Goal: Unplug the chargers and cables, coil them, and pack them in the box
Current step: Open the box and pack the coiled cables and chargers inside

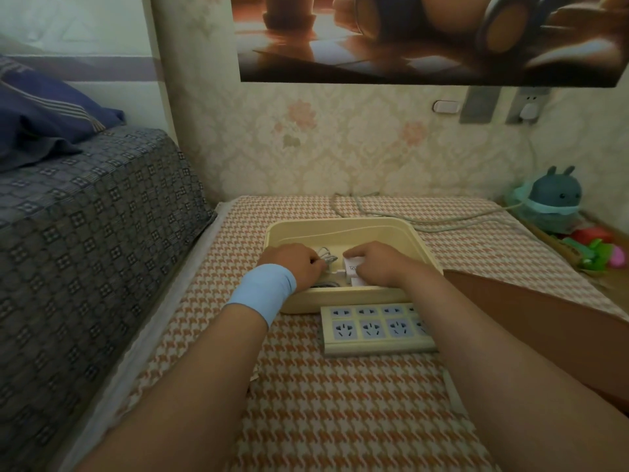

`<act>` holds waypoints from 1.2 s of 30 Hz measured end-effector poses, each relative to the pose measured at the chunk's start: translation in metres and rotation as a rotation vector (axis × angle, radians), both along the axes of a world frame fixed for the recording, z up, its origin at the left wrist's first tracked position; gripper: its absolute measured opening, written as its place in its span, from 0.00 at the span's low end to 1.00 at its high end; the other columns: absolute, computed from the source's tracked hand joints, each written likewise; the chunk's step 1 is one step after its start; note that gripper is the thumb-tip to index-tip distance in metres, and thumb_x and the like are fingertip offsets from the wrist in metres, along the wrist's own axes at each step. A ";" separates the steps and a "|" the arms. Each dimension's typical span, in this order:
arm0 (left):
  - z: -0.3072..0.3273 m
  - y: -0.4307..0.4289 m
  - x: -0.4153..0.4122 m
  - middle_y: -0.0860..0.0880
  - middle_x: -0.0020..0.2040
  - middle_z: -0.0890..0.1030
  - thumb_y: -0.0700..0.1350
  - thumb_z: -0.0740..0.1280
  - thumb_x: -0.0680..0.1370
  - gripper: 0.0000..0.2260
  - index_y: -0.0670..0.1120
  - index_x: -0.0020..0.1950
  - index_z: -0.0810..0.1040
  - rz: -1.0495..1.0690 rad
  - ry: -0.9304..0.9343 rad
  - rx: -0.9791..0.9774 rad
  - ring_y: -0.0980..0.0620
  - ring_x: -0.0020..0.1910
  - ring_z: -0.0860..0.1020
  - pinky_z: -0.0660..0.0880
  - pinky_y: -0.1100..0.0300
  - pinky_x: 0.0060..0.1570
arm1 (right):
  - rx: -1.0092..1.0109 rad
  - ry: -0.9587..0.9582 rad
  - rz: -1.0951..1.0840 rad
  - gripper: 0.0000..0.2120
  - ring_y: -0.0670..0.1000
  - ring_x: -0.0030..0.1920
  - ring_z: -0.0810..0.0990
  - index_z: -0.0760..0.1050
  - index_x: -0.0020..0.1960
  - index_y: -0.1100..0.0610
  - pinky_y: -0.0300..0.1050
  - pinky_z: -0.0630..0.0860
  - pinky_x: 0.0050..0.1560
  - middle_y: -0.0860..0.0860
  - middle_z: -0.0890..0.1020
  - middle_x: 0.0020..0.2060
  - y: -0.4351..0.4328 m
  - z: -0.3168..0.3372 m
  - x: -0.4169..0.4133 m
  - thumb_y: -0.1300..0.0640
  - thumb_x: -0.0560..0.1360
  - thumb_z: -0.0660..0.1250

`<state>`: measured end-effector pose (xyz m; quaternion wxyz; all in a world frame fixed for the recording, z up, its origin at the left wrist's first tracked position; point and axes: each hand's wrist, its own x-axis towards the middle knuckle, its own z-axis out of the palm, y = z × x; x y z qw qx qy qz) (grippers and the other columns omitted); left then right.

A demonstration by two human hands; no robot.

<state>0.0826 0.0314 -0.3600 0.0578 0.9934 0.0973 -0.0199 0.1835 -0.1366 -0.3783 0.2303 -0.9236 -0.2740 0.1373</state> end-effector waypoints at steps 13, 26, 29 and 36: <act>0.033 -0.004 -0.065 0.52 0.62 0.76 0.52 0.63 0.79 0.14 0.54 0.64 0.75 -0.111 -0.229 -0.120 0.50 0.62 0.71 0.73 0.50 0.60 | 0.105 -0.144 0.093 0.25 0.52 0.71 0.73 0.78 0.67 0.49 0.52 0.72 0.69 0.50 0.76 0.70 -0.006 0.051 -0.076 0.67 0.75 0.60; 0.043 0.016 -0.201 0.48 0.71 0.70 0.56 0.69 0.75 0.31 0.51 0.75 0.64 0.095 0.344 -0.083 0.45 0.66 0.72 0.72 0.52 0.64 | -0.172 -0.053 0.417 0.25 0.55 0.69 0.74 0.71 0.75 0.50 0.50 0.74 0.64 0.51 0.73 0.73 0.045 0.057 -0.218 0.56 0.79 0.66; 0.031 0.023 -0.223 0.47 0.72 0.69 0.55 0.66 0.78 0.30 0.51 0.77 0.62 0.083 0.490 -0.066 0.45 0.68 0.71 0.71 0.52 0.65 | -0.207 -0.043 0.452 0.28 0.57 0.72 0.71 0.64 0.79 0.49 0.54 0.73 0.68 0.52 0.69 0.76 0.057 0.042 -0.242 0.53 0.81 0.66; 0.023 0.023 -0.227 0.48 0.44 0.80 0.52 0.67 0.78 0.10 0.48 0.55 0.81 0.026 0.351 -0.160 0.49 0.40 0.76 0.74 0.58 0.42 | -0.256 -0.124 0.458 0.18 0.56 0.54 0.80 0.76 0.68 0.50 0.53 0.79 0.54 0.53 0.81 0.59 0.054 0.024 -0.252 0.54 0.78 0.69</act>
